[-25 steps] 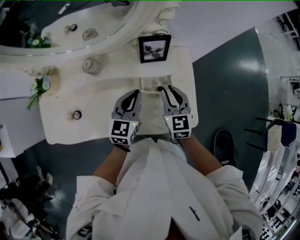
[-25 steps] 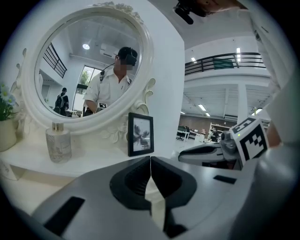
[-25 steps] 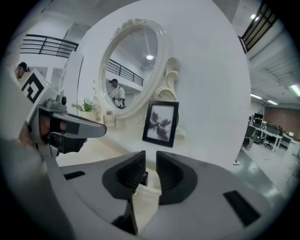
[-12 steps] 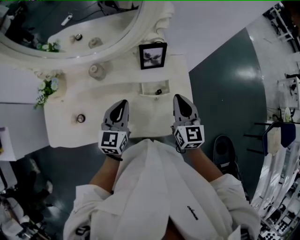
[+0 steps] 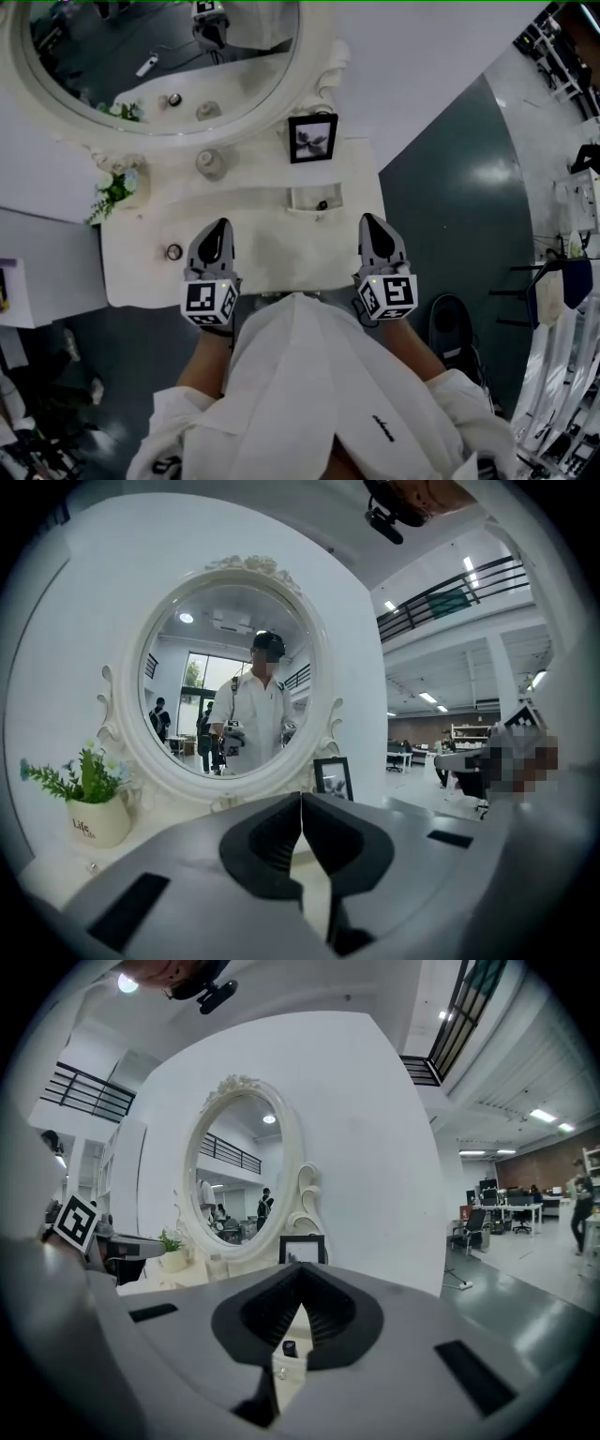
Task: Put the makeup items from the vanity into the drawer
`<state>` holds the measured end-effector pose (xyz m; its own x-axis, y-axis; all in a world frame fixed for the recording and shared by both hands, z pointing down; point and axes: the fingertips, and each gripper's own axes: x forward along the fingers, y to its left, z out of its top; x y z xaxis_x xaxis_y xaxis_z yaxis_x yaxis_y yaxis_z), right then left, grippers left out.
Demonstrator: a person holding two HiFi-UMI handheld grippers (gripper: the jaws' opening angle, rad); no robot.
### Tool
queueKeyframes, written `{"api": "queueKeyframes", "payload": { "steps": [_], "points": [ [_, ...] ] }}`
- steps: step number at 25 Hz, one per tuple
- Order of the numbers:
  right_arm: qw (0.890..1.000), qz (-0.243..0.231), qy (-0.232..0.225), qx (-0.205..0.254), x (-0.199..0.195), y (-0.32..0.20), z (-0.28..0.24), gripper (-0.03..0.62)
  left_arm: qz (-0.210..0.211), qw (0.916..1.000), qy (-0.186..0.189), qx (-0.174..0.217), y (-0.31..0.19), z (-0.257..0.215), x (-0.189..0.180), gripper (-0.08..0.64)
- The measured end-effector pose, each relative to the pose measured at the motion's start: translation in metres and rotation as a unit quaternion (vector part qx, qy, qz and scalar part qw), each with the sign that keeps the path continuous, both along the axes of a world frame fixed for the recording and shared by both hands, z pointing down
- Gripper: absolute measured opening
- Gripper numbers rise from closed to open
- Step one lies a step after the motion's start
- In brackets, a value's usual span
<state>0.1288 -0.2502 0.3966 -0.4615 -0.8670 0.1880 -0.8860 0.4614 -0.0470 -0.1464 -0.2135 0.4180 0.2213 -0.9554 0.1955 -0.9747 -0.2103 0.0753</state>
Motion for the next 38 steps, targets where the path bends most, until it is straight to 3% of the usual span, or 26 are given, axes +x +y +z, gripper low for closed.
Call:
{"api": "queueKeyframes", "payload": {
  "steps": [8, 17, 38],
  "points": [
    [1.0, 0.01, -0.024, 0.011, 0.003, 0.014, -0.024, 0.017, -0.021, 0.9995, -0.004, 0.021, 0.014, -0.019, -0.022, 0.029],
    [1.0, 0.018, -0.018, 0.017, 0.014, 0.024, -0.031, 0.017, -0.017, 0.9987, -0.015, 0.046, 0.013, -0.037, -0.028, 0.028],
    [0.999, 0.031, 0.01, 0.006, 0.02, 0.025, -0.023, 0.017, 0.012, 0.9991, -0.01, 0.039, 0.003, -0.032, -0.008, 0.028]
  ]
}}
